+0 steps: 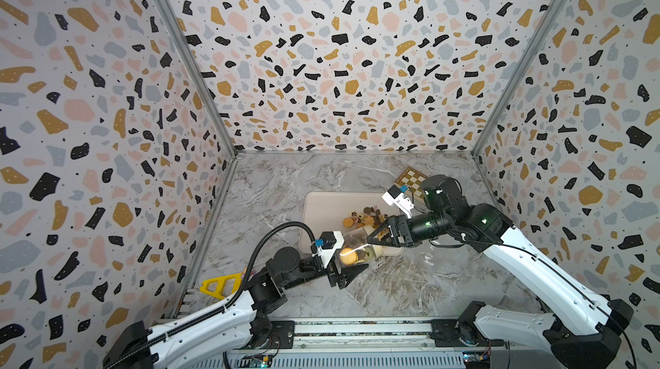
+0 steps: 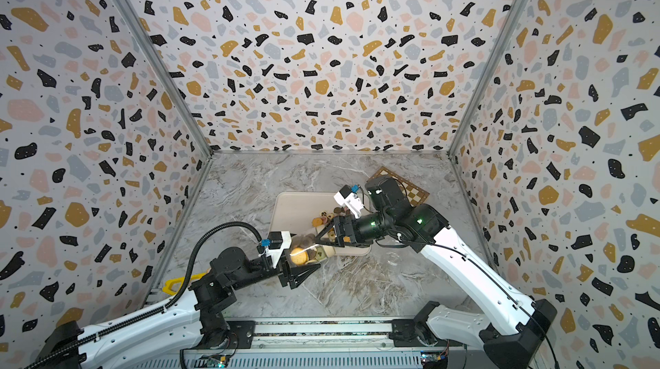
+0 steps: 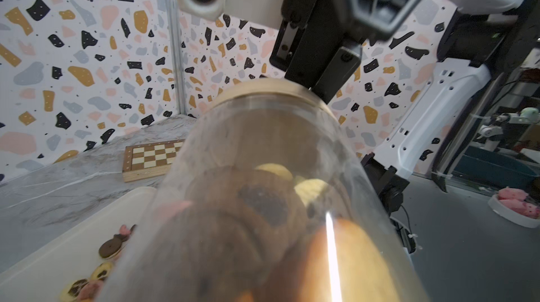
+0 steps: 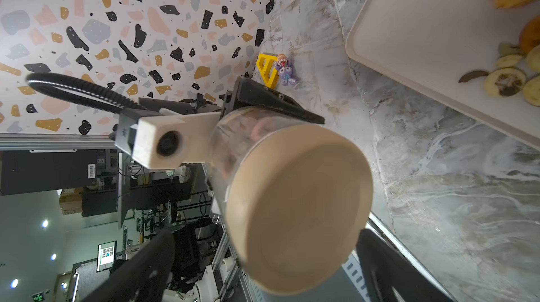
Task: Pour the cookies out of the jar
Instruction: Pick up the jar from the center of the board, then unscrew the lid from the jar.
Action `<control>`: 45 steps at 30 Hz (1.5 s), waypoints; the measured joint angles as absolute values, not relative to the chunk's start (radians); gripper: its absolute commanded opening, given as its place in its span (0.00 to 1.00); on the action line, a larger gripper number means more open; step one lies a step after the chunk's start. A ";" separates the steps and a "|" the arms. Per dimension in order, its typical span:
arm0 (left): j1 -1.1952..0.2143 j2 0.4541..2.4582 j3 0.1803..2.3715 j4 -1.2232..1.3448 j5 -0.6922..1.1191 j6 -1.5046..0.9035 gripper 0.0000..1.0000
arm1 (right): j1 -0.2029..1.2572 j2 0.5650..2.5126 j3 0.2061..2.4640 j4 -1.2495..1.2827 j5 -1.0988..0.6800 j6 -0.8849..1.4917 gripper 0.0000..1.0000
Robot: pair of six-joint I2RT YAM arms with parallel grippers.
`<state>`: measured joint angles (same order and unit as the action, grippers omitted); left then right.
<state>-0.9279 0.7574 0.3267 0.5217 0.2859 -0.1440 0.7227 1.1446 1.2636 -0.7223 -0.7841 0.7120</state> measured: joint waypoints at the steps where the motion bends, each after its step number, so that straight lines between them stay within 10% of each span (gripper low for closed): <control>1: -0.928 0.757 0.315 0.524 0.276 -0.142 0.00 | 0.719 1.144 1.257 -0.702 -0.794 0.723 0.99; 30: -0.928 0.873 0.260 0.972 0.225 -0.226 0.00 | 0.720 1.159 1.149 -0.359 -0.855 1.177 0.97; 45: -0.927 0.925 0.258 1.158 0.192 -0.408 0.00 | 0.804 1.164 1.229 -0.342 -0.697 0.959 0.38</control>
